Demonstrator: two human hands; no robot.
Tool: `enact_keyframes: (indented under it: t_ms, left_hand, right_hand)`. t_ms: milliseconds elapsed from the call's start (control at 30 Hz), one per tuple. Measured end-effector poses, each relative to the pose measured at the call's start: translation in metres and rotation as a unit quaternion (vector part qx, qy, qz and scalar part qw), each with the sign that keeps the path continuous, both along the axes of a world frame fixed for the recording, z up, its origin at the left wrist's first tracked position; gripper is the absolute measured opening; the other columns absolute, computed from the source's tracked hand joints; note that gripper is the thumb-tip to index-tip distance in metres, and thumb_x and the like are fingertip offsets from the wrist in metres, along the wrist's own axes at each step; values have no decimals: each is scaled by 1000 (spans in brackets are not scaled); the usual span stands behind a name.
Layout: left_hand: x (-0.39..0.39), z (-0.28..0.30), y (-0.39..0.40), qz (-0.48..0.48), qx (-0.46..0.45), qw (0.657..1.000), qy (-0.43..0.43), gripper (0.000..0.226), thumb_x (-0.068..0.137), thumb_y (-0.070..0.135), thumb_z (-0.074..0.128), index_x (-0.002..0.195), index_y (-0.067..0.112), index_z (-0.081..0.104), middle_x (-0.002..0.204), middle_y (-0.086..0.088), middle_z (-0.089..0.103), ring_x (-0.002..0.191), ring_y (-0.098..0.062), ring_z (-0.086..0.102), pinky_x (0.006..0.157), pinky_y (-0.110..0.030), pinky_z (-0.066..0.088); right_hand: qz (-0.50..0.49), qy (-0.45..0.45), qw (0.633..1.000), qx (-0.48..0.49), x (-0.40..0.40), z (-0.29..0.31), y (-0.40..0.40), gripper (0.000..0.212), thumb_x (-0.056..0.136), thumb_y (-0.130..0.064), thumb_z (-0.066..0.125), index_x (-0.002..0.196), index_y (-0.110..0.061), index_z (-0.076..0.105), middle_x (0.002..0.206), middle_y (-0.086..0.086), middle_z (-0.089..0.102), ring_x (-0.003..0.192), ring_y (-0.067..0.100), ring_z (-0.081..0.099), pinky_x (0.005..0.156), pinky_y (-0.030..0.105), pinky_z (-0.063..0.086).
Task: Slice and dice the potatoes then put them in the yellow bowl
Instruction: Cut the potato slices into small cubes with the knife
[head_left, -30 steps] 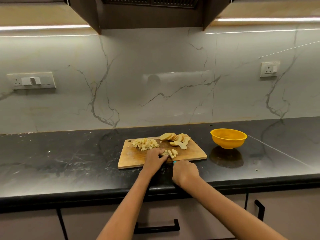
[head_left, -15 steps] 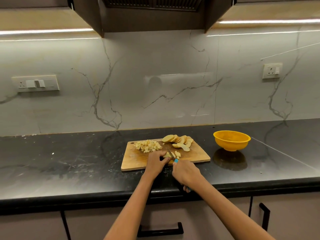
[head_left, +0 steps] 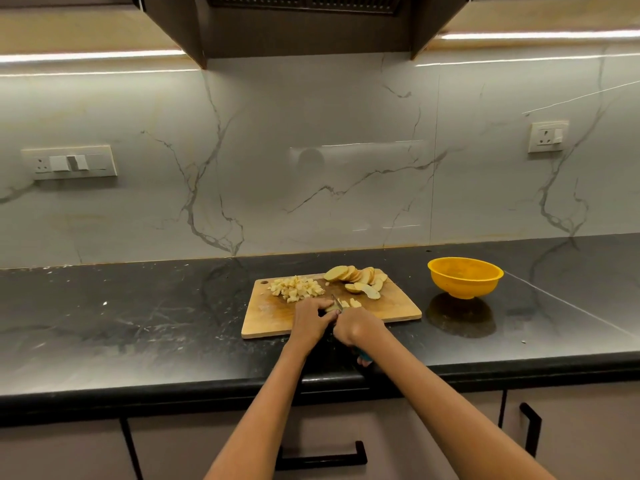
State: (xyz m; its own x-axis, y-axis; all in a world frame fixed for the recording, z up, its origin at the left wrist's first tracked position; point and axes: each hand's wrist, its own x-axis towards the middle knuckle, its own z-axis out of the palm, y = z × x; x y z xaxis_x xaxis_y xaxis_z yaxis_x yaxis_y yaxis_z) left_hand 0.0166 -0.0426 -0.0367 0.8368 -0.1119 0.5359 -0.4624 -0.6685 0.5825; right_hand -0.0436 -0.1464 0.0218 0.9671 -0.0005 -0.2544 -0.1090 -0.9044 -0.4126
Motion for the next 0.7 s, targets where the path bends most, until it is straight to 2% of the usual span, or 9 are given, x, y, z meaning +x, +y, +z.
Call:
enact_keyframes:
  t_ms: [67, 133, 200, 300, 400, 500, 600, 633, 700]
  left_hand:
    - [1, -1, 0, -3, -2, 1000, 9, 7, 83, 14, 67, 89, 17, 70, 82, 3, 64, 73, 9, 47, 83, -25, 41]
    - [1, -1, 0, -12, -15, 1000, 10, 5, 84, 16, 67, 86, 20, 69, 81, 4, 63, 78, -1, 52, 84, -29, 45]
    - [2, -1, 1, -8, -25, 1000, 7, 9, 84, 16, 67, 89, 13, 74, 83, 3, 66, 84, -4, 55, 84, -26, 44]
    - [3, -3, 0, 10, -25, 1000, 15, 25, 84, 16, 67, 107, 6, 69, 108, -4, 69, 102, -9, 61, 92, -19, 40]
    - [1, -3, 0, 17, -19, 999, 22, 27, 85, 17, 67, 109, 5, 68, 108, -4, 69, 102, -11, 61, 87, -14, 37]
    - [0, -3, 0, 27, -19, 999, 24, 34, 84, 15, 67, 115, 2, 64, 109, -3, 67, 108, -14, 58, 89, -15, 31]
    - [2, -5, 2, 42, -24, 999, 24, 38, 83, 15, 68, 119, 4, 62, 121, -8, 63, 116, -17, 55, 93, -17, 30]
    - [2, -5, 2, 46, -26, 998, 25, 38, 83, 15, 68, 119, 5, 62, 121, -8, 64, 116, -18, 55, 95, -18, 32]
    - [1, -5, 3, 52, -28, 998, 20, 37, 82, 15, 69, 118, 6, 63, 119, -7, 65, 115, -18, 56, 98, -22, 34]
  right_hand:
    - [15, -21, 1000, -15, 0, -5, -2, 37, 98, -13, 37, 131, 3, 44, 87, 16, 61, 69, 26, 64, 58, 30, 51]
    - [30, -61, 996, -63, -4, -13, -7, 35, 99, -18, 39, 128, -1, 51, 116, 14, 61, 104, 28, 62, 82, 33, 48]
    - [47, -102, 987, -113, -12, -20, -10, 33, 100, -20, 40, 125, -3, 53, 126, 13, 57, 115, 28, 56, 89, 32, 45]
    - [47, -152, 976, -151, -21, -24, -13, 31, 101, -21, 40, 121, -4, 56, 121, 12, 60, 109, 26, 60, 84, 31, 46]
    - [22, -170, 978, -118, -21, -27, -17, 32, 101, -23, 38, 118, -4, 58, 118, 12, 62, 107, 26, 60, 84, 33, 47]
    - [-30, -164, 986, -21, -19, -26, -25, 37, 102, -28, 33, 112, -4, 59, 109, 12, 65, 100, 26, 63, 79, 31, 48]
    - [-38, -138, 988, 49, -15, -24, -24, 43, 104, -30, 28, 93, -1, 57, 73, 11, 64, 61, 22, 65, 54, 25, 51]
    - [-40, -125, 989, 60, -15, -23, -22, 44, 104, -30, 28, 91, 1, 57, 66, 11, 61, 53, 22, 62, 46, 24, 49]
    - [-40, -103, 991, 73, -12, -24, -18, 43, 103, -27, 28, 95, 4, 57, 64, 12, 61, 52, 23, 63, 41, 24, 46]
